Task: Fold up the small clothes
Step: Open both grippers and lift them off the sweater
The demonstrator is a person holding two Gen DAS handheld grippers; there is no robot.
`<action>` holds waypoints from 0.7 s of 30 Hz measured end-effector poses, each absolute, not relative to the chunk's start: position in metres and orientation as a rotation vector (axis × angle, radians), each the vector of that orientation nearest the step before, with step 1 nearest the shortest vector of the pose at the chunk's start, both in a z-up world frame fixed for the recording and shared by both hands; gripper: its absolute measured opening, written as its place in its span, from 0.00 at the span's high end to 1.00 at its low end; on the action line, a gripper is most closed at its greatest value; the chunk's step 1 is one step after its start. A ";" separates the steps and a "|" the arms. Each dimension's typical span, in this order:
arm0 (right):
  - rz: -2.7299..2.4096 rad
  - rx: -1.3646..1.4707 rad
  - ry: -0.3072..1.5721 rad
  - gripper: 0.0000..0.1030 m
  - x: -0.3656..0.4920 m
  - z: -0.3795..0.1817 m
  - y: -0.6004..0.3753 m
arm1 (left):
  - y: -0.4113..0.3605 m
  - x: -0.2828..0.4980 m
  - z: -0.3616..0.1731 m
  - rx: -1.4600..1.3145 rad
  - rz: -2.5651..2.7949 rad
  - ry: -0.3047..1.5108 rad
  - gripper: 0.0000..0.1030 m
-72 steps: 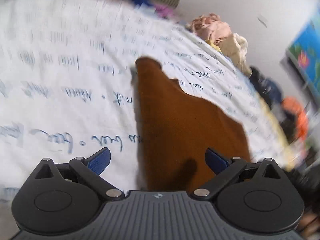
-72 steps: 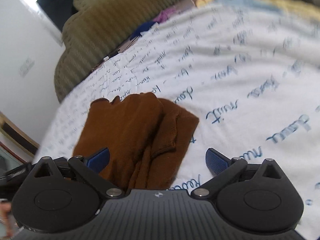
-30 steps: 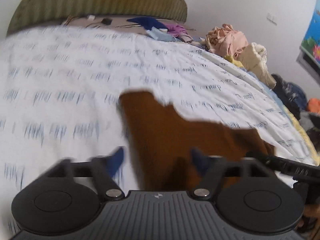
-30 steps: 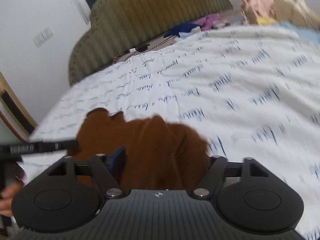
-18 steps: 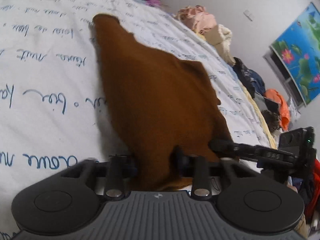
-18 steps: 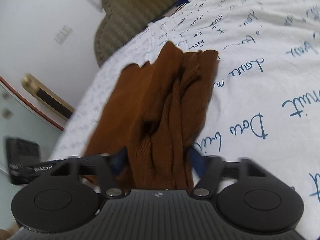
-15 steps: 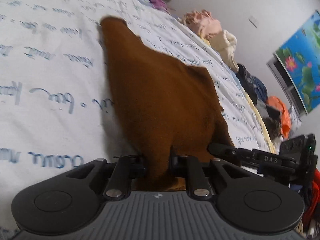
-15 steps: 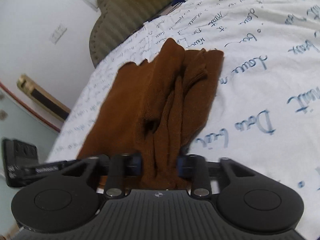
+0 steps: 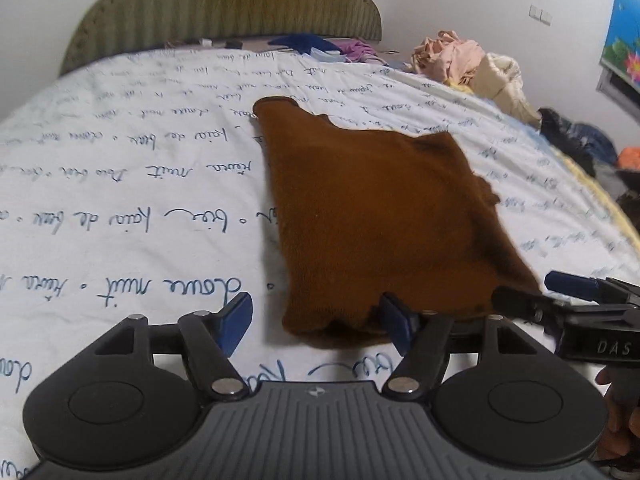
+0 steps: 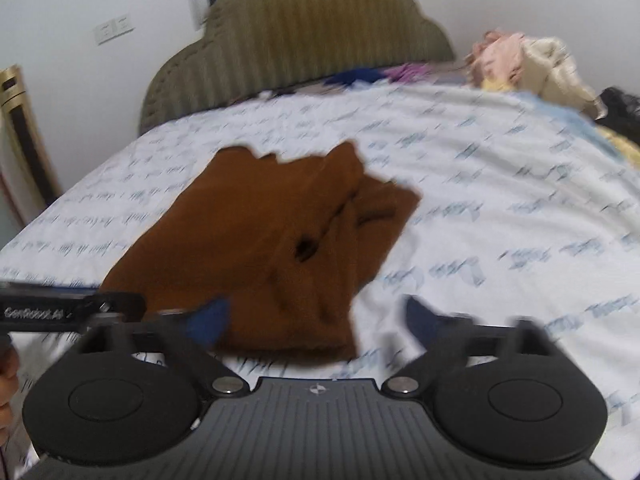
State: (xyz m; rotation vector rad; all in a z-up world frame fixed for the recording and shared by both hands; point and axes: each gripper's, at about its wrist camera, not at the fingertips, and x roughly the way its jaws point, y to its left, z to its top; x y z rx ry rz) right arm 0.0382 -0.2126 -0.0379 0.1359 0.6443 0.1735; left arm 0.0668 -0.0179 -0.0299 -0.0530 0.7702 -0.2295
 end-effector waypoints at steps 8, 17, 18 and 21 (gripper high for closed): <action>0.088 0.116 0.692 0.00 0.035 -0.046 -0.203 | -0.022 0.051 -0.040 -0.036 -0.162 0.783 0.29; 0.051 0.094 0.686 0.00 0.016 -0.055 -0.203 | -0.027 0.035 -0.045 0.011 -0.114 0.768 0.19; 0.049 0.088 0.683 0.00 0.013 -0.055 -0.202 | -0.027 0.034 -0.046 0.013 -0.111 0.770 0.18; 0.044 0.061 0.678 0.00 0.009 -0.057 -0.200 | -0.028 0.031 -0.047 0.020 -0.102 0.761 0.16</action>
